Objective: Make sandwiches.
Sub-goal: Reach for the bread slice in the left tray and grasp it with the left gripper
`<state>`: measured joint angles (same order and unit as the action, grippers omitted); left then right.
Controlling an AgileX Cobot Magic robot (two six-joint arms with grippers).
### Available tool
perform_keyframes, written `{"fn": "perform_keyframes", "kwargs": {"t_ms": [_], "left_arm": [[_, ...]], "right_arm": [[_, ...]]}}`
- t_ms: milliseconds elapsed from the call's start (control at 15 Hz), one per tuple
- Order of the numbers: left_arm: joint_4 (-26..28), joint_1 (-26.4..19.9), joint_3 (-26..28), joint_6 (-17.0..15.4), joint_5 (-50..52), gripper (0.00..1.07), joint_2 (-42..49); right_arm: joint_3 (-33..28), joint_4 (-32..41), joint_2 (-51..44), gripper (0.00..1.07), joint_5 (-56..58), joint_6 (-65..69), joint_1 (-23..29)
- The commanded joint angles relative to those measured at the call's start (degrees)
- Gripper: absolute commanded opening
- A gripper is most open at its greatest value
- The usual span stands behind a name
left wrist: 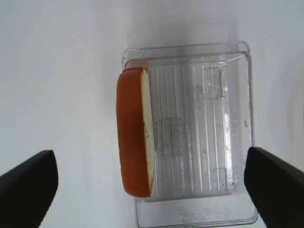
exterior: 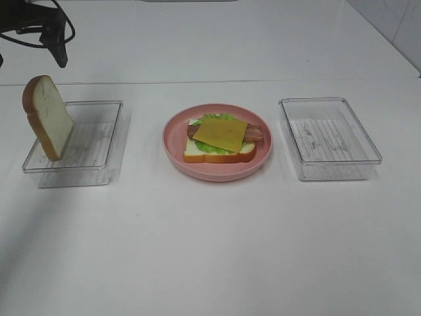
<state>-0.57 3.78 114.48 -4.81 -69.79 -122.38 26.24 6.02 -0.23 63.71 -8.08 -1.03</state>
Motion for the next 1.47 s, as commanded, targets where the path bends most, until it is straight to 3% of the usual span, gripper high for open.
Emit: {"fn": "perform_keyframes", "kwargs": {"t_ms": [67, 400, 733, 1000, 1133, 1200, 1467], "left_arm": [[0.6, -0.3, -0.2, 0.3, -5.4, 1.00, -2.6], [0.6, -0.3, -0.2, 0.7, -5.4, 0.99, -7.6], [0.6, -0.3, -0.2, 0.5, -5.4, 0.89, -9.6], [0.6, -0.3, -0.2, 0.4, -5.4, 0.50, -9.6], [0.6, -0.3, -0.2, 2.2, -5.4, 0.07, -9.6], [0.6, -0.3, -0.2, 2.7, -5.4, 0.00, -9.6], [0.6, -0.3, -0.2, 3.3, -5.4, 0.00, -9.5]], "right_arm": [[-0.1, 0.1, -1.7, 0.88, -0.3, -0.3, -0.3], [-0.1, 0.0, -1.7, 0.88, -0.3, -0.3, -0.3], [-0.1, 0.0, -1.7, 0.88, -0.3, -0.3, -0.3], [-0.1, 0.0, -1.7, 0.88, -0.3, -0.3, -0.3], [-0.1, 0.0, -1.7, 0.88, -0.3, -0.3, -0.3], [-0.1, 0.0, -1.7, 0.88, -0.3, -0.3, -0.3], [-0.1, 0.0, -1.7, 0.88, -0.3, -0.3, -0.3]]}}
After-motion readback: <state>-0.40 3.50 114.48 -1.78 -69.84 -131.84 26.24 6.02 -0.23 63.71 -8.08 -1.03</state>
